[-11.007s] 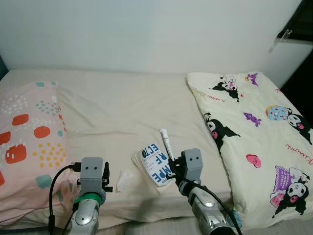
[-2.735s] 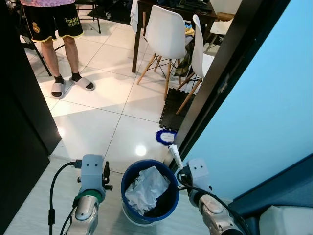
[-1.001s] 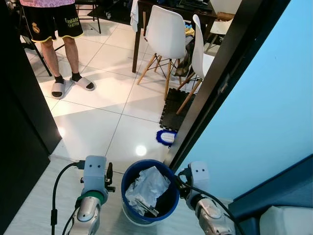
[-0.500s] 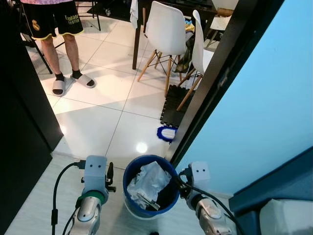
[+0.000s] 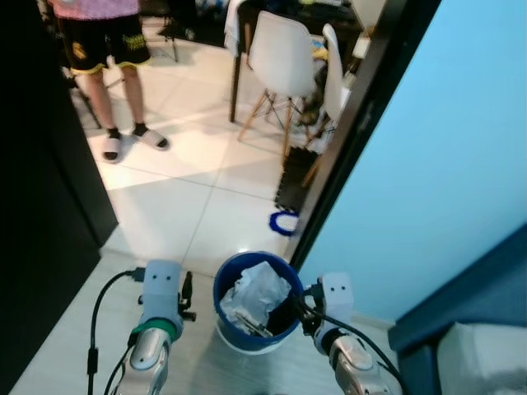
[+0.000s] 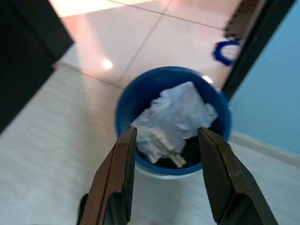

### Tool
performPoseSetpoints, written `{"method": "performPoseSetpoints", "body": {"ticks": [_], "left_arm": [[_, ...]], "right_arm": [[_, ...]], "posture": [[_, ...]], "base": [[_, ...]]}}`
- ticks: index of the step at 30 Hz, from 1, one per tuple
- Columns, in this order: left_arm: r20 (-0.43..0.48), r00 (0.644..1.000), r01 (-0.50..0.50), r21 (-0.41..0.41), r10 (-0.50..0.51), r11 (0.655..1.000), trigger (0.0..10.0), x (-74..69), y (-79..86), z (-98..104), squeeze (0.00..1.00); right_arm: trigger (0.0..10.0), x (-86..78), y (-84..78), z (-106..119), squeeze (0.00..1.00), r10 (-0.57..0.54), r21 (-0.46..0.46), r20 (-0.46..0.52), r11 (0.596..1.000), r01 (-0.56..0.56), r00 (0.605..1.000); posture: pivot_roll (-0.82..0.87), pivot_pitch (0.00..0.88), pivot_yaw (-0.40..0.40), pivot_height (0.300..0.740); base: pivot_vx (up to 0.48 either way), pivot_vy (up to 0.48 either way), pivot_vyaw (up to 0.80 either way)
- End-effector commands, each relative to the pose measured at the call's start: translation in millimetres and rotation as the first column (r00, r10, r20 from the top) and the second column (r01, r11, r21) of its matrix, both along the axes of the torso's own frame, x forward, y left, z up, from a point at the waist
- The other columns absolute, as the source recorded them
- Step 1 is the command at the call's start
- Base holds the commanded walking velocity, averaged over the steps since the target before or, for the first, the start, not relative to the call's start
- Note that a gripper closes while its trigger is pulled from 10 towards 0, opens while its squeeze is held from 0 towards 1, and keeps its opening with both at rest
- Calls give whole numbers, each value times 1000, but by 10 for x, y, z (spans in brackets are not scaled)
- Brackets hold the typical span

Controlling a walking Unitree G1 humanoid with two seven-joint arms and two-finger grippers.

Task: Clean up the room

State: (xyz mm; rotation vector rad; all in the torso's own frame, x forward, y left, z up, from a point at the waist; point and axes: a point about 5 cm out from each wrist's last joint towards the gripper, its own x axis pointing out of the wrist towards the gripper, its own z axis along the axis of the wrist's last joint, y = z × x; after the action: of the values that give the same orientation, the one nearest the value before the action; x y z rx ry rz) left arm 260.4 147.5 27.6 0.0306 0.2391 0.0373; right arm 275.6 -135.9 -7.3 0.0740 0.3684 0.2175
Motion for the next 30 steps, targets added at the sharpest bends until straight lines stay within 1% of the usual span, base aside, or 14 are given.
{"method": "performPoseSetpoints", "body": {"ticks": [1,23,30], "left_arm": [[-16,1000,9,-8,-9,1000,10000,-10,-28,-32,0],[-13,1000,10,-9,-10,1000,10000,-2,-19,-29,0],[-12,1000,13,-6,-13,1000,10000,20,-20,-22,0]], "right_arm": [[10000,-58,-47,-56,0,-21,-3,-25,1000,21,999],[10000,-55,-45,-57,0,-22,-2,-27,1000,22,999],[10000,-45,-49,-51,0,-26,-4,-26,1000,26,999]], "posture": [[29,56,-36,740],[33,50,-36,740],[31,42,-33,740]], "base": [[-289,0,0],[-281,0,0],[-277,0,0]]}}
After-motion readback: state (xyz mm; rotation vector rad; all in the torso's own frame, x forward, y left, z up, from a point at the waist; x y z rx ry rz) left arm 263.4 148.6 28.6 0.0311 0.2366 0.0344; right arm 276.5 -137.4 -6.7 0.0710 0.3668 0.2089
